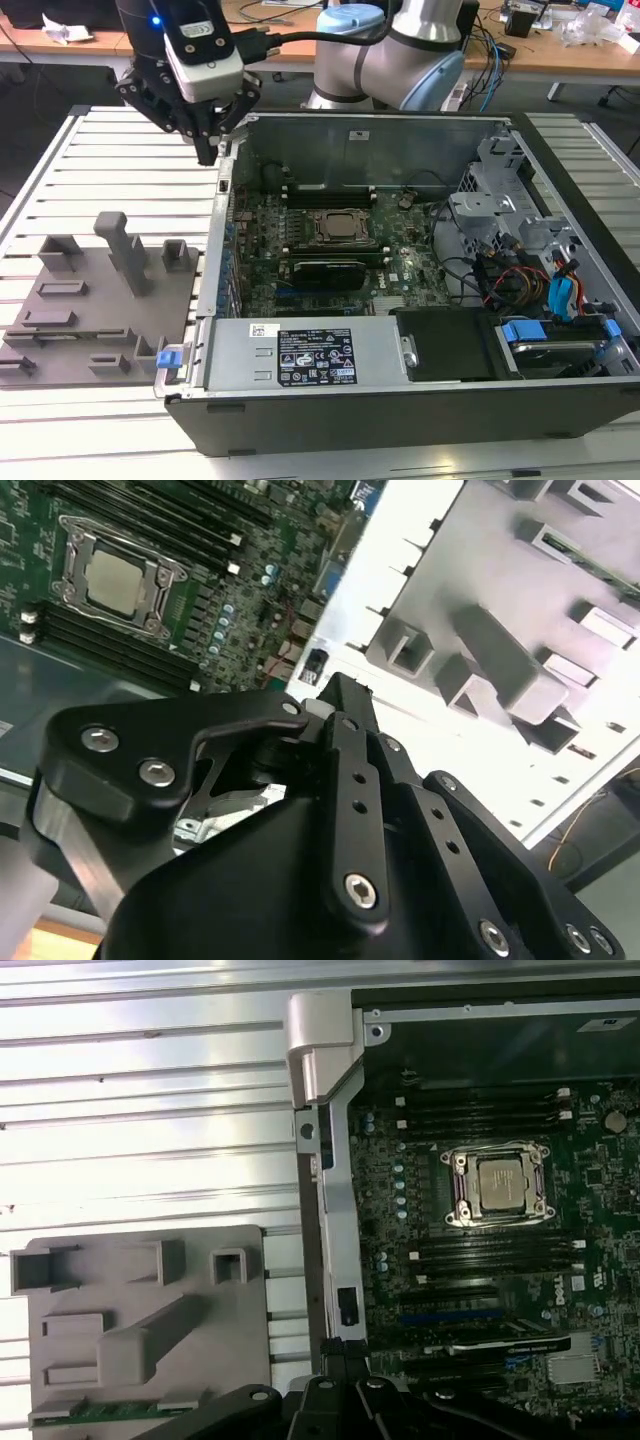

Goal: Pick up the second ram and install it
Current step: 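Reach for the second ram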

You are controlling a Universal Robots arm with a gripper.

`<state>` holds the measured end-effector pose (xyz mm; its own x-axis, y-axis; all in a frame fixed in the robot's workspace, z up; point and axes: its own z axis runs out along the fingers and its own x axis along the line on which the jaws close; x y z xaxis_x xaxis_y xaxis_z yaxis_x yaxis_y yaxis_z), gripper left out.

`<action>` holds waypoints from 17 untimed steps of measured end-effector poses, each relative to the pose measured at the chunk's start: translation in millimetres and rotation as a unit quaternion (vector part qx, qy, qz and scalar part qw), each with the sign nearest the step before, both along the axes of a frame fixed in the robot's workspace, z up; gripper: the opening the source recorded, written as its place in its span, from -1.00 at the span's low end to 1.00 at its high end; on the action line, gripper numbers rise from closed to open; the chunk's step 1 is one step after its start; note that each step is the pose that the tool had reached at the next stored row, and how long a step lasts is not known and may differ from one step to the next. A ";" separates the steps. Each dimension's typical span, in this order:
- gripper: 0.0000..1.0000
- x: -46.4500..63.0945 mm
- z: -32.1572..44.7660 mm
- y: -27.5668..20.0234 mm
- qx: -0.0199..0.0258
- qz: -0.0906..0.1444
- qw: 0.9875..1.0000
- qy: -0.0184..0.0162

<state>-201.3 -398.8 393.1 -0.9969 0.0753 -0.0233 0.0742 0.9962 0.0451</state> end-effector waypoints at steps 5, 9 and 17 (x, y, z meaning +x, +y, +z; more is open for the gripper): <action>-0.79 -12.4 0.0 0.0 0.000 0.000 1.000 0.000; -0.79 -28.7 -0.1 0.0 0.000 0.000 1.000 0.000; -0.79 -59.4 -0.3 0.0 0.000 0.000 1.000 0.000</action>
